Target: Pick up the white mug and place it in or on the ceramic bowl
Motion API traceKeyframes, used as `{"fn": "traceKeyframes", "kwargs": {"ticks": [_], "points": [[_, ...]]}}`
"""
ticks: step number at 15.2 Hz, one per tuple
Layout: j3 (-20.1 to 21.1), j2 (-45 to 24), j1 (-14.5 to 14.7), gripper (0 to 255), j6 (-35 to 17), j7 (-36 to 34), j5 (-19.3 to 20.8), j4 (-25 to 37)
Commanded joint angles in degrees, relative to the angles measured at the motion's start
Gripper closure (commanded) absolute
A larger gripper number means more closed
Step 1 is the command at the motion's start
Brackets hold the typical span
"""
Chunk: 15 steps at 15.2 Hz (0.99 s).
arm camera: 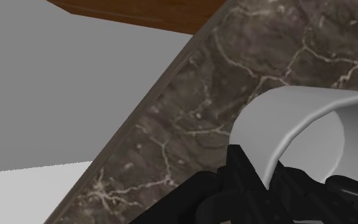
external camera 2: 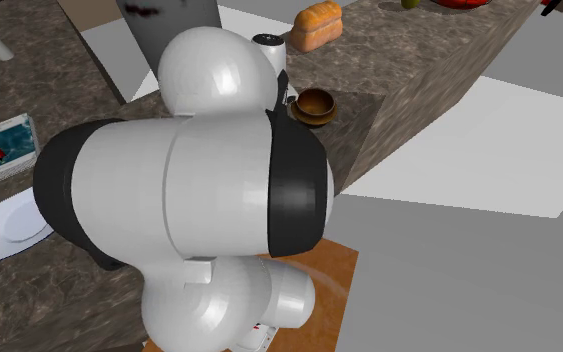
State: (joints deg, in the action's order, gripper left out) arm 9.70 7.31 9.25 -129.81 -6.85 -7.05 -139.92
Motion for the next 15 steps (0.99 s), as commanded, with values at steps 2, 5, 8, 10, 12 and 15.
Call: {"fn": "traceKeyframes", "kwargs": {"ticks": [2,5,8,10,12,15], "points": [[-0.08,1.43,0.00,255,2.28,-0.05,-0.06,0.85],[-0.18,2.82,-0.02,255,4.77,-0.12,-0.08,1.97],[-0.29,4.07,-0.05,255,7.24,-0.19,-0.08,3.19],[-0.37,4.83,-0.06,255,8.88,-0.25,-0.08,4.07],[-0.44,5.54,-0.08,255,10.50,-0.31,-0.06,4.99],[-0.56,6.50,-0.11,255,12.93,-0.41,-0.03,6.46]]}}
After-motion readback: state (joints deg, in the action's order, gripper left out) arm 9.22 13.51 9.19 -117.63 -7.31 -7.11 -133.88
